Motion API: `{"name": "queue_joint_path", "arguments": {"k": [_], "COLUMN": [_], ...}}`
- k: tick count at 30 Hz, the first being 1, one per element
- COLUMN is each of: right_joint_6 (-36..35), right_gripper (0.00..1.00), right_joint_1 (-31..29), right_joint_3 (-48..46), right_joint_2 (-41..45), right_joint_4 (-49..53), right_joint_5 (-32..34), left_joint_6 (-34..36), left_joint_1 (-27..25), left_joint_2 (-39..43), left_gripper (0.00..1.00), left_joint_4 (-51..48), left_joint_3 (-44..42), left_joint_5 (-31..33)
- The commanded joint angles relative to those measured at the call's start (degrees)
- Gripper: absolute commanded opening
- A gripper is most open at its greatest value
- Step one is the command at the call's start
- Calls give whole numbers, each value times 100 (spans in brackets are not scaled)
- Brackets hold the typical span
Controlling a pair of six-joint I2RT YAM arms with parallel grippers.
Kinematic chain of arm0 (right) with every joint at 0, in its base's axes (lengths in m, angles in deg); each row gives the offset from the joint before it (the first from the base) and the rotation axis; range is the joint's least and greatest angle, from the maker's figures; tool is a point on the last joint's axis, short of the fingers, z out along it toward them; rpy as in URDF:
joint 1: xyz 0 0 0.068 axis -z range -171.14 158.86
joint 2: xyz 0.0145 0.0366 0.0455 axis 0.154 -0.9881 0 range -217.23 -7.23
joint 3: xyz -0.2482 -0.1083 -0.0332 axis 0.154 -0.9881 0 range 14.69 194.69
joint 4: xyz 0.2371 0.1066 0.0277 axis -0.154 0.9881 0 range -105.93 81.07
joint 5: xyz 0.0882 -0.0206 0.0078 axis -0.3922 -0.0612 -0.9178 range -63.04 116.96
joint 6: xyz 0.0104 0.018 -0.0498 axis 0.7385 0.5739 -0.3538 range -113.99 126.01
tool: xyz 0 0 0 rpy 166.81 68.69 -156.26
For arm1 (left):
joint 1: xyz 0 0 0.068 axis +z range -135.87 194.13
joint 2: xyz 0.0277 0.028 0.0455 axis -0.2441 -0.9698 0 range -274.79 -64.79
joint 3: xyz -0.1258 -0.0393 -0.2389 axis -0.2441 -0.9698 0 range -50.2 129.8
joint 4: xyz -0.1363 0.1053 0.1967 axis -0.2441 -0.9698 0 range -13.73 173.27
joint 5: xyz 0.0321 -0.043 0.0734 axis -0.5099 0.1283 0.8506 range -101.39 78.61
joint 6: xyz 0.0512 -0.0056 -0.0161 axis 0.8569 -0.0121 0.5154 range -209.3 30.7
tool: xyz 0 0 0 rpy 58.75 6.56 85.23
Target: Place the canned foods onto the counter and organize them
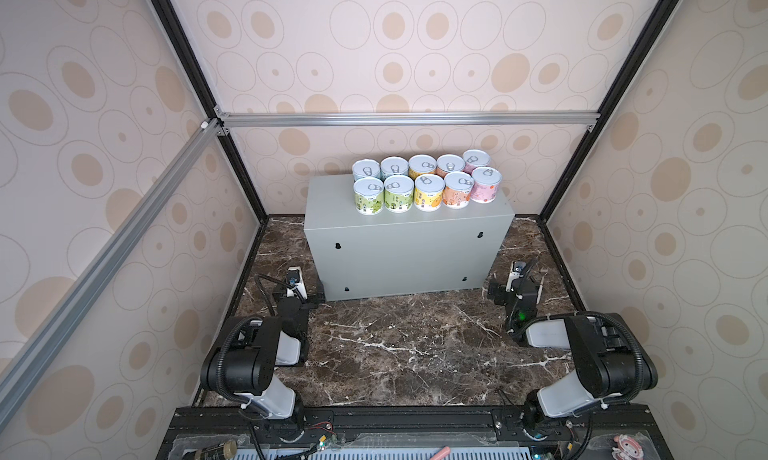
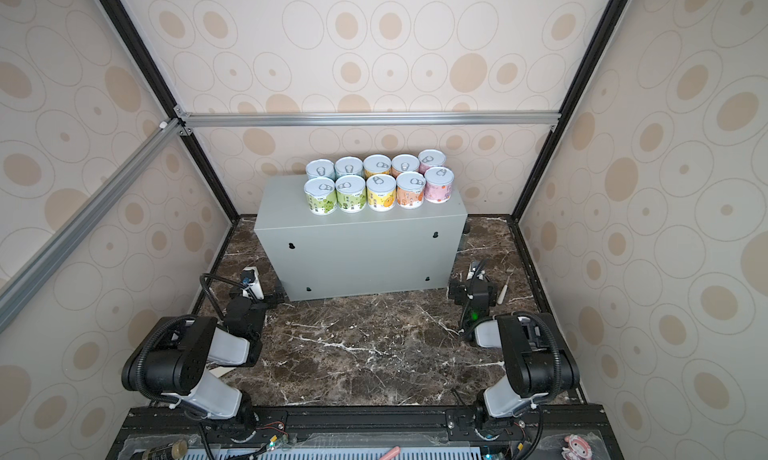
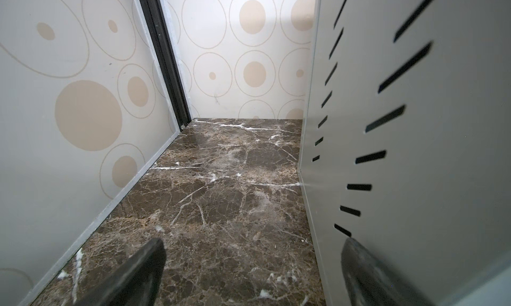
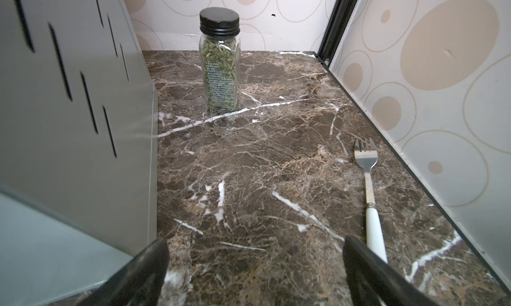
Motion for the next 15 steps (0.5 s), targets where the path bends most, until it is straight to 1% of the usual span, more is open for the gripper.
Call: {"name": "queue_joint_path", "arguments": {"k": [1,15], "right_joint_6": [10,15], "right_gripper": [100,100], "right_joint_1": [-9,-5], "right_joint_3": [12,11], "right_joint_2": [83,85], "right_joint_4": [6,12], "right_joint_5": [-11,2], "left_joint_6": [155,153], "left_joint_1": [-47,-46], "left_joint_2": [-7,-8], "left_gripper": [99,99], "left_joint_4": [94,69], "left_joint_3": [74,85], "left_joint_5": [-12,-23]}}
